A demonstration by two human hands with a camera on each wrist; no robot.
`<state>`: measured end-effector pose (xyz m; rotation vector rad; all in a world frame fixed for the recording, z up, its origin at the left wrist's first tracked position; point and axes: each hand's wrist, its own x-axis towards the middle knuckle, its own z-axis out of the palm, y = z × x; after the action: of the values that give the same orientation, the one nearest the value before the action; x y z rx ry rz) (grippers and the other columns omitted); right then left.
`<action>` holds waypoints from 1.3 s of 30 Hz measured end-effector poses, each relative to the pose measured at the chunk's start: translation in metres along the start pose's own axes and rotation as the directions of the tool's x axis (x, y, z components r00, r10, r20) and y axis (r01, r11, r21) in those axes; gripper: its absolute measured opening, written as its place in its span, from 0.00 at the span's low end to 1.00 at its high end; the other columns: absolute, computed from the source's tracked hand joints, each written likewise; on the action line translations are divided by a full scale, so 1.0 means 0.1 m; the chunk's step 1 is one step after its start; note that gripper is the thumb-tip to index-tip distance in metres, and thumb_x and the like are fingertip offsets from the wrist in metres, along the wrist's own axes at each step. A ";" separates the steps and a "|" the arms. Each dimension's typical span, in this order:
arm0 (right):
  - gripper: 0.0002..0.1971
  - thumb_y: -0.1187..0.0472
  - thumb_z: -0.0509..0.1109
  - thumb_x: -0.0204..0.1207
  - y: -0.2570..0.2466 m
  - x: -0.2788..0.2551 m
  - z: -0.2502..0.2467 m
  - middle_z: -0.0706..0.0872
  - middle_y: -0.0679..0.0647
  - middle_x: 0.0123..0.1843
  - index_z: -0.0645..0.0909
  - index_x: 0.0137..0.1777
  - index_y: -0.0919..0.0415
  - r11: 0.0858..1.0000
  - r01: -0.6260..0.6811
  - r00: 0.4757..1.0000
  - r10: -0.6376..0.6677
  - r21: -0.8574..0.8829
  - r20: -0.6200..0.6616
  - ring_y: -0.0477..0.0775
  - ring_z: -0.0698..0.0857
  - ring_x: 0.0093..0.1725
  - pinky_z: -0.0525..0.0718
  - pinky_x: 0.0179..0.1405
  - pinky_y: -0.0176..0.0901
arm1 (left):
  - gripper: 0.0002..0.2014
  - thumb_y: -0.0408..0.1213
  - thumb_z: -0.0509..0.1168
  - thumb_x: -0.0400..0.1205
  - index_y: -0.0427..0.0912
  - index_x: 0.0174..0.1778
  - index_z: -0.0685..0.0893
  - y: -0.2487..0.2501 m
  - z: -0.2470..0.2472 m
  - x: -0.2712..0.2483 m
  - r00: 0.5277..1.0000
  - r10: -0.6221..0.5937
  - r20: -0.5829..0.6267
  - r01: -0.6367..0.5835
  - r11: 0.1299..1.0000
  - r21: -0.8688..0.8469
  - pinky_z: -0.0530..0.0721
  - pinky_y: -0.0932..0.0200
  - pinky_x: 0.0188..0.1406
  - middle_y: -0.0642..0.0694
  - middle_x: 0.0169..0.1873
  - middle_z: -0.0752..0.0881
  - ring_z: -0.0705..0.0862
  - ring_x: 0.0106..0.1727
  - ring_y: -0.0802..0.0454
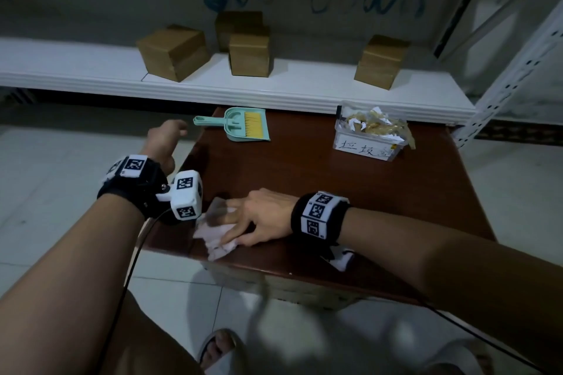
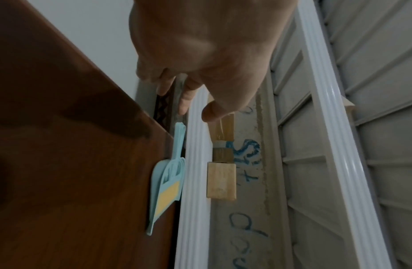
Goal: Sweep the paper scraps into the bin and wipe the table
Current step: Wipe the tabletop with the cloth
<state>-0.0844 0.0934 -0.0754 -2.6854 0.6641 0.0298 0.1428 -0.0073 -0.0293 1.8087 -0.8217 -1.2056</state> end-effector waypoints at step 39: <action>0.09 0.48 0.78 0.80 0.02 -1.43 0.09 0.87 0.40 0.71 0.95 0.57 0.46 0.953 -0.241 0.964 0.257 0.182 -0.068 0.35 0.73 0.81 0.84 0.69 0.48 | 0.29 0.46 0.67 0.84 0.35 0.79 0.75 0.39 0.94 -1.17 0.972 0.085 0.217 -0.118 0.983 0.143 0.76 0.49 0.61 0.37 0.76 0.78 0.77 0.76 0.36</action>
<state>-0.2117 0.1587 -0.0692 -2.4342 0.9843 -0.0810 0.0119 0.0487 0.0325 1.7570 -1.1436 -1.3119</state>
